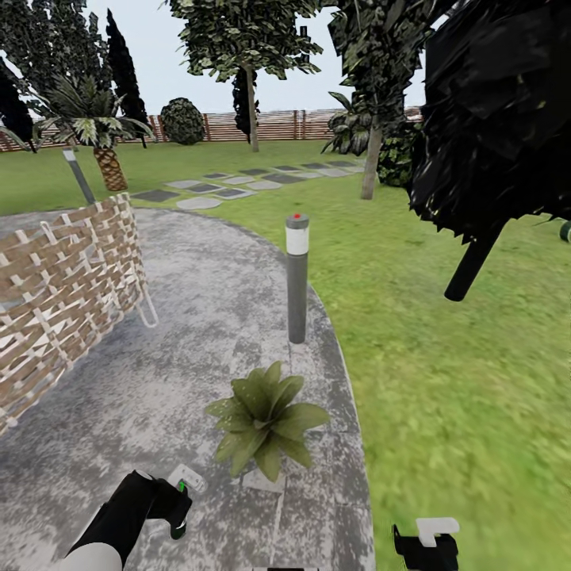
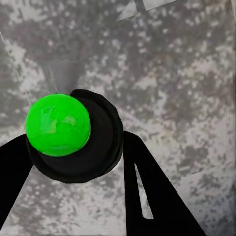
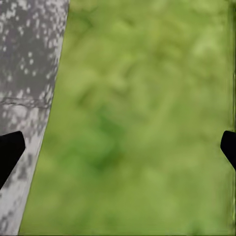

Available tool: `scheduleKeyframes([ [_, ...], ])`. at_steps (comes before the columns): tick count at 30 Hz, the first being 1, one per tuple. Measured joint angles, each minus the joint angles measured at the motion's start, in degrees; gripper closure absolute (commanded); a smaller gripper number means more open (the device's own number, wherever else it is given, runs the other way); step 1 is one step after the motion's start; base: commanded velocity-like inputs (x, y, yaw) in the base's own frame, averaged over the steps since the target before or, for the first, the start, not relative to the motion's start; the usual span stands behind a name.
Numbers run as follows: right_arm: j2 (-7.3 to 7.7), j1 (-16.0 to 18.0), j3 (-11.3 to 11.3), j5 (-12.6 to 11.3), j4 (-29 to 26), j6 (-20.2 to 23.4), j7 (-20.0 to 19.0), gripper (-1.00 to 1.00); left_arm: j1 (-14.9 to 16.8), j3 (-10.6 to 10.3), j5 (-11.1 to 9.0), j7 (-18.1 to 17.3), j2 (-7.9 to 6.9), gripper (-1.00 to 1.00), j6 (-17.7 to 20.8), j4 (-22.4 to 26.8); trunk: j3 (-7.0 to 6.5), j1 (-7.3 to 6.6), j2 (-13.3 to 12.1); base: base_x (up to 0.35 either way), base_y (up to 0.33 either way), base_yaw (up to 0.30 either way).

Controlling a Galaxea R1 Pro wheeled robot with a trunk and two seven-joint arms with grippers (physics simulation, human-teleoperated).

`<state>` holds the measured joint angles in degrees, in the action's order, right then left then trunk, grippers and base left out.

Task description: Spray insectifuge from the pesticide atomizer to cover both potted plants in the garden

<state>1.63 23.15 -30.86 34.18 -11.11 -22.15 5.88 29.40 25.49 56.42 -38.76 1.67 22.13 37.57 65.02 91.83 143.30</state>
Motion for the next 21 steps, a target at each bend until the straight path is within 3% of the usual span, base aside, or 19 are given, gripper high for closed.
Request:
scheduleKeyframes([
  [7,-0.01,0.0,0.0,0.01,0.0,0.03,0.03,-1.0,0.0,-0.04,0.0,0.0,0.08,1.0,0.0,0.0,0.0,0.0,0.0,0.103,-0.26,0.028],
  [21,-0.03,0.01,0.0,0.02,0.01,0.03,0.04,-1.0,-0.01,0.03,0.02,0.0,0.03,1.0,0.01,0.01,0.0,0.0,0.0,0.017,-0.269,0.243],
])
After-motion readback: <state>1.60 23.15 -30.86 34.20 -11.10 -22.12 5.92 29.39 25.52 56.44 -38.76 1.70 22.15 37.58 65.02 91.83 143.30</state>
